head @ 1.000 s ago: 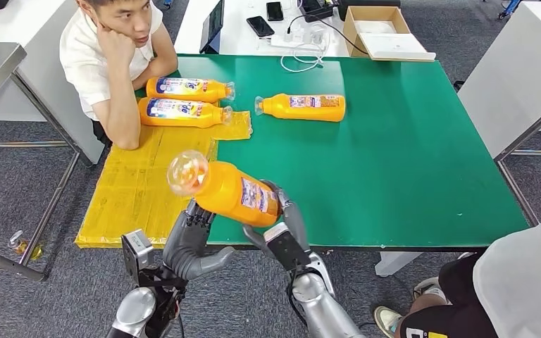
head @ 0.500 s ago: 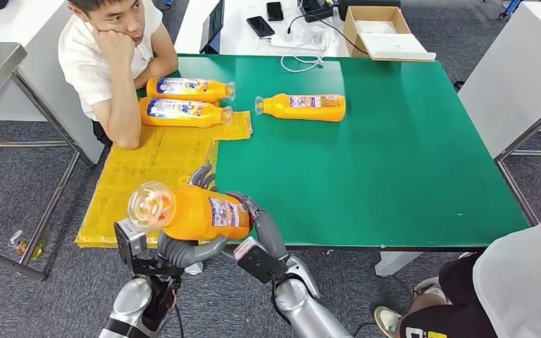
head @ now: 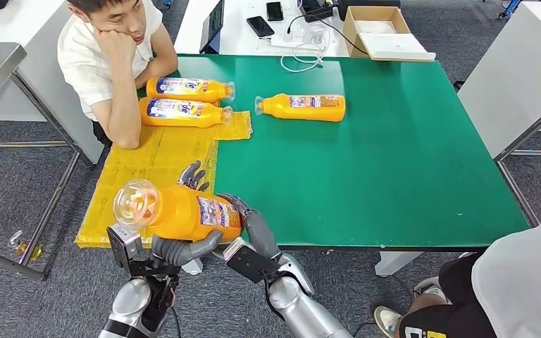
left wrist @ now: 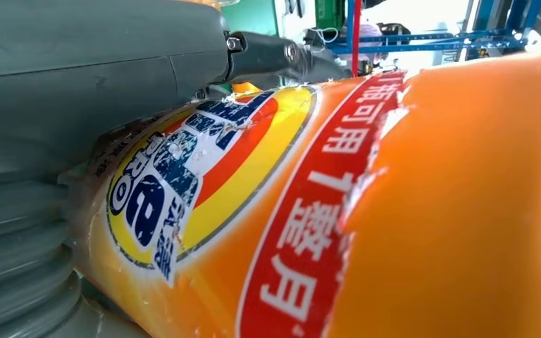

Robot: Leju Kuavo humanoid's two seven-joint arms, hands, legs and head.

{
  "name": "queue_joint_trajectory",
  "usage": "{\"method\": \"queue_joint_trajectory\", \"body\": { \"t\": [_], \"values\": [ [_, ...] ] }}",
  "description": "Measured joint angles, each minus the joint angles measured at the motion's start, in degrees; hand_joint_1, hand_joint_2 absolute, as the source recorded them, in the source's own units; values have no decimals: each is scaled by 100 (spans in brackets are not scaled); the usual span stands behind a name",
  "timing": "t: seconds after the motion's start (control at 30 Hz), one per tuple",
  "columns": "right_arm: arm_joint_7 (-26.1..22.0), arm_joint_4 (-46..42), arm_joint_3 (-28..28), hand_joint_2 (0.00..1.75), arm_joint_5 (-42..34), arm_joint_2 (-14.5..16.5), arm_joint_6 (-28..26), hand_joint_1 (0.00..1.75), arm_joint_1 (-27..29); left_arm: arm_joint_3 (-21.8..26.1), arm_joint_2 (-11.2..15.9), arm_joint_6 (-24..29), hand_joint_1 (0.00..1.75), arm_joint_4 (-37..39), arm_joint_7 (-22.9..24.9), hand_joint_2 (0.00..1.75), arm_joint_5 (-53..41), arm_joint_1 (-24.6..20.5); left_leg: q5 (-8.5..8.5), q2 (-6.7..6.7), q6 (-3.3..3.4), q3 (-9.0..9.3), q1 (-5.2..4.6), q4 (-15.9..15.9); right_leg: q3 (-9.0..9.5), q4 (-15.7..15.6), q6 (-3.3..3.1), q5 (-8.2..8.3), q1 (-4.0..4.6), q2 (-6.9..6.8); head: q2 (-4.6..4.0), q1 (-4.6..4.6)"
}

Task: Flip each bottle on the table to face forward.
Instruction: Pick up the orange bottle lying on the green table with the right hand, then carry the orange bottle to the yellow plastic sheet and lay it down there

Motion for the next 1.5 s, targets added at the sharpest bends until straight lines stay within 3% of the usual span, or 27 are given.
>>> {"method": "queue_joint_trajectory", "body": {
  "t": [0.3,0.33,0.43,0.47,0.53,0.57,0.67,1.5],
  "values": [
    [-9,98,89,175,-19,1,2,169,-32,87,2,-117,175,-36,-78,175,137,54,0,0,0,0,0,0,-1,0,0,0,0,0,0,0],
    [-9,107,102,175,-23,3,2,141,-33,105,2,-130,175,-37,-77,175,148,58,0,0,0,0,0,0,-1,0,0,0,0,0,0,0],
    [-4,140,132,175,-36,13,-1,32,-34,131,2,-78,175,-40,-64,175,136,67,0,0,0,0,0,0,-2,0,0,0,0,0,0,0],
    [-1,154,142,175,-36,16,-2,16,-32,133,2,-47,175,-41,-55,175,128,67,0,1,0,0,0,0,-2,0,0,0,0,0,0,0],
    [2,183,167,175,-28,23,-3,4,-20,133,-1,-8,175,-43,-34,175,120,56,0,1,0,0,0,0,-2,0,0,0,0,0,0,1],
    [3,197,180,131,-22,30,-3,0,-12,130,-4,-4,175,-43,-25,175,119,50,0,1,0,0,0,0,-2,0,0,0,0,0,0,1],
    [15,230,198,0,-26,47,-39,0,-3,122,-19,-7,175,-43,-9,175,123,37,0,2,0,0,0,0,-3,0,0,0,0,1,0,1],
    [-418,139,159,0,-306,51,-582,0,90,128,-35,163,175,-43,36,175,141,-120,0,11,0,-1,0,0,-7,0,0,1,0,1,0,3]
  ]
}}
